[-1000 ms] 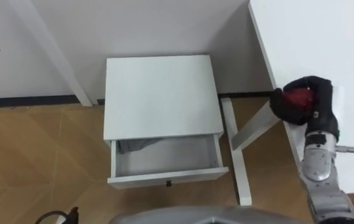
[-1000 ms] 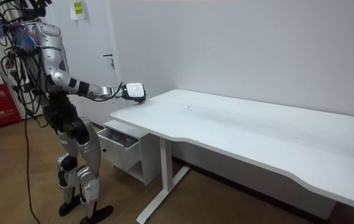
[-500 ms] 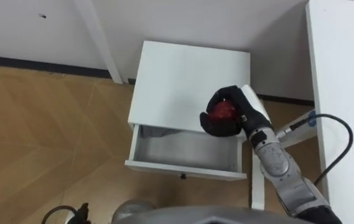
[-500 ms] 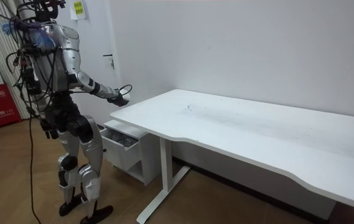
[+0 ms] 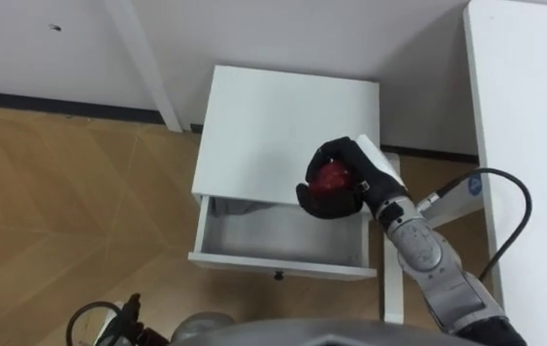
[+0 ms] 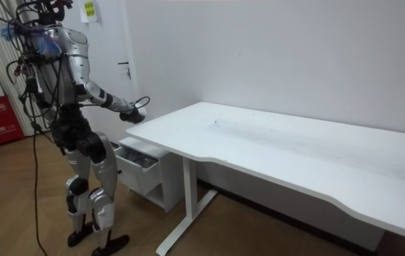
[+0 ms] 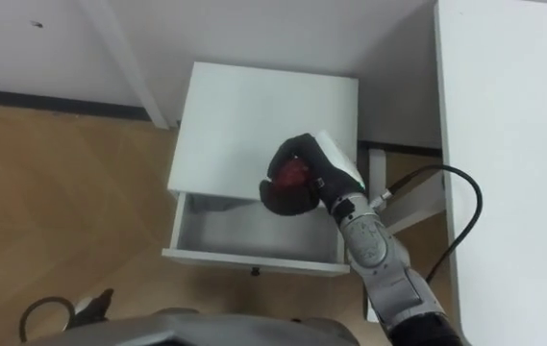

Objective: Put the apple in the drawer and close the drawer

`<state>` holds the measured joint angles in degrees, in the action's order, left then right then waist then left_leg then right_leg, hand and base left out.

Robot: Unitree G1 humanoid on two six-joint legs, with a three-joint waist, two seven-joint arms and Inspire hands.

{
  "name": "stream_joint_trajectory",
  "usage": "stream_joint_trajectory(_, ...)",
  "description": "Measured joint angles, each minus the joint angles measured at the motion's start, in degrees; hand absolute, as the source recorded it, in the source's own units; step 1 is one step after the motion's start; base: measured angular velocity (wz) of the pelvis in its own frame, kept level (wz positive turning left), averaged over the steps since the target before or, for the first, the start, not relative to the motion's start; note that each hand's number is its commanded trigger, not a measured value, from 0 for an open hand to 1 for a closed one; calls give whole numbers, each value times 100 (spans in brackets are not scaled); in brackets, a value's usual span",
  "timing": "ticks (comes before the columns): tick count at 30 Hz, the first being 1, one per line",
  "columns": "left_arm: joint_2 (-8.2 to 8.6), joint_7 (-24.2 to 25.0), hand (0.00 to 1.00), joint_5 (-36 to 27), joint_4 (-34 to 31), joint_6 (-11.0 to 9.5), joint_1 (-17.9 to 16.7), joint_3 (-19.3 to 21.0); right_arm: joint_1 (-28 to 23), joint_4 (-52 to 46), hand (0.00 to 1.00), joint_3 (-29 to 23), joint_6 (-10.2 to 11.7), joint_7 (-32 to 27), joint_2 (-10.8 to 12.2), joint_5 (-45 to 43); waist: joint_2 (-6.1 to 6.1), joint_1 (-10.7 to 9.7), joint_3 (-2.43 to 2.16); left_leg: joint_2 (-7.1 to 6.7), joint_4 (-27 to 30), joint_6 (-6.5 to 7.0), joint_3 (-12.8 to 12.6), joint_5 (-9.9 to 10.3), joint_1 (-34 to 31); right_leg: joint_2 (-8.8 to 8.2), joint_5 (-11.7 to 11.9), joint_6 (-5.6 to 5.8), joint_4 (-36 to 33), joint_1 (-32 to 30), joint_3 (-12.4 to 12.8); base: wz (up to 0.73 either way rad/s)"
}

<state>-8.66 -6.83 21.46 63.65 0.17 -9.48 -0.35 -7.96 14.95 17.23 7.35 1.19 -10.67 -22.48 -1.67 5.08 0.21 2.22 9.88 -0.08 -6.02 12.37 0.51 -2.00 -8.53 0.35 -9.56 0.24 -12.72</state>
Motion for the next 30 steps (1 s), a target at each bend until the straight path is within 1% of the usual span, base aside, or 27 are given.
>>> stream_joint_trajectory(4,7,4,0,-3,1,0,8,0,2,0,0,0,-2,106,4,-39,34,0,22,-1,43,0,-3,0,-40,-3,0,0,-1,-6,0,0)
stream_joint_trajectory(9,15,14,0,-8,9,-4,67,0,7,0,0,0,-2,151,4,-46,51,3,30,0,99,-1,-2,0,-108,-6,0,0,-1,-41,-2,0)
stream_joint_trajectory(23,20,22,0,-156,58,-16,101,0,-15,52,0,6,-2,156,9,-51,55,0,27,-3,176,-1,-4,-1,-129,-12,0,0,-10,-25,-14,0)
stream_joint_trajectory(27,21,11,0,-178,66,-16,95,-1,-15,249,0,6,-2,153,30,-36,49,-8,20,-6,182,-1,-3,-1,-125,-16,0,0,-10,-15,-20,0)
stream_joint_trajectory(30,20,-10,0,-269,65,-16,72,0,-17,313,0,-11,-108,150,29,5,53,1,12,-6,184,-1,-3,-1,-121,-19,0,0,-10,-15,-22,0)
